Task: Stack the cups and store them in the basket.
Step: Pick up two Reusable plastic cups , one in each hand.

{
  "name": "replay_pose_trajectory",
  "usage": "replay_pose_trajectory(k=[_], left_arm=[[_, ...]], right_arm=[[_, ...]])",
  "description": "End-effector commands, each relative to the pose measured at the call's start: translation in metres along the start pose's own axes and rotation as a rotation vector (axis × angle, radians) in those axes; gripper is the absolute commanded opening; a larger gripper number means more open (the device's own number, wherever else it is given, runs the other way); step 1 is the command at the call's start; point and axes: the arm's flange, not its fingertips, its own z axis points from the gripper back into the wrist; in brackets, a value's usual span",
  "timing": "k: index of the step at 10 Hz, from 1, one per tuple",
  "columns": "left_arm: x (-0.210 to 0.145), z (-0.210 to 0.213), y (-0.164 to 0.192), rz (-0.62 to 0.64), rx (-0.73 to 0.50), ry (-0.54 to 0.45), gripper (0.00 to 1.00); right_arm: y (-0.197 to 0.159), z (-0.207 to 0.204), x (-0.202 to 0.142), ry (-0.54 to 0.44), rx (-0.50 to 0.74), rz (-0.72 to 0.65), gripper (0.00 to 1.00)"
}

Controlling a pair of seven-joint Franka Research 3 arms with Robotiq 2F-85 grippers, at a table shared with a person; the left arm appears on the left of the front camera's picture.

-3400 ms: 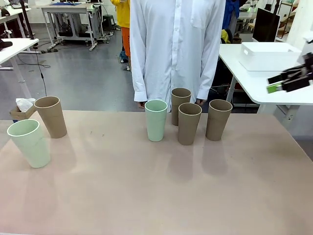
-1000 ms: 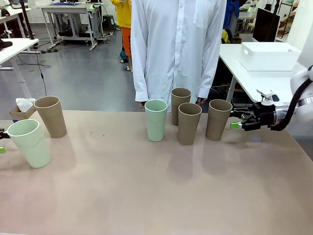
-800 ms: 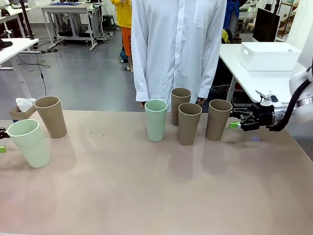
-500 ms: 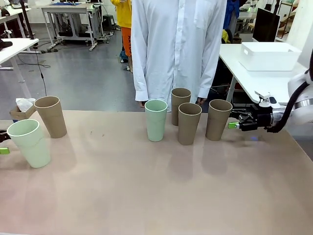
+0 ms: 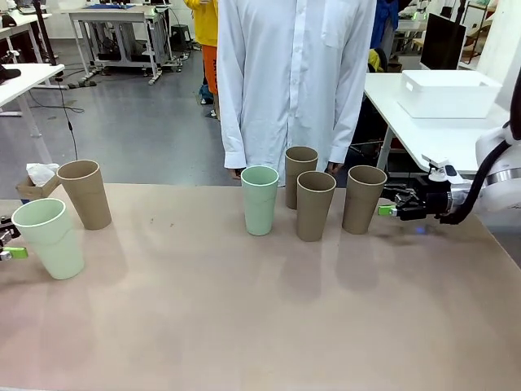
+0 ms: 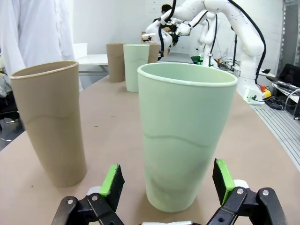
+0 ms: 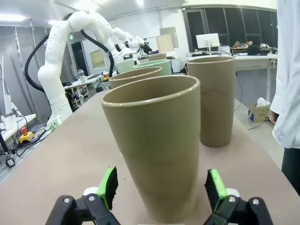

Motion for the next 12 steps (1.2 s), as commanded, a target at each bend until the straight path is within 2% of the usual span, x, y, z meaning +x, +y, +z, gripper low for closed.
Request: replay_pose_trajectory(k=[1,8,12], left_arm=[[-0.013,-0.005,-0.018,-0.041,-0.046,-0.001,1.00],[-0.016,-0.028,-0.026,-0.055,-0.096,-0.042,1.00],[-0.019,-0.039,-0.024,-0.062,-0.099,-0.052,1.00]], right_arm=[[-0.008,-0.003,0.002,-0.053,0.011,-0.010,1.00],[-0.009,-0.022,-0.003,-0.089,0.052,-0.028,1.00],[-0.010,-0.039,0.000,-0.073,0.044,-0.010,1.00]])
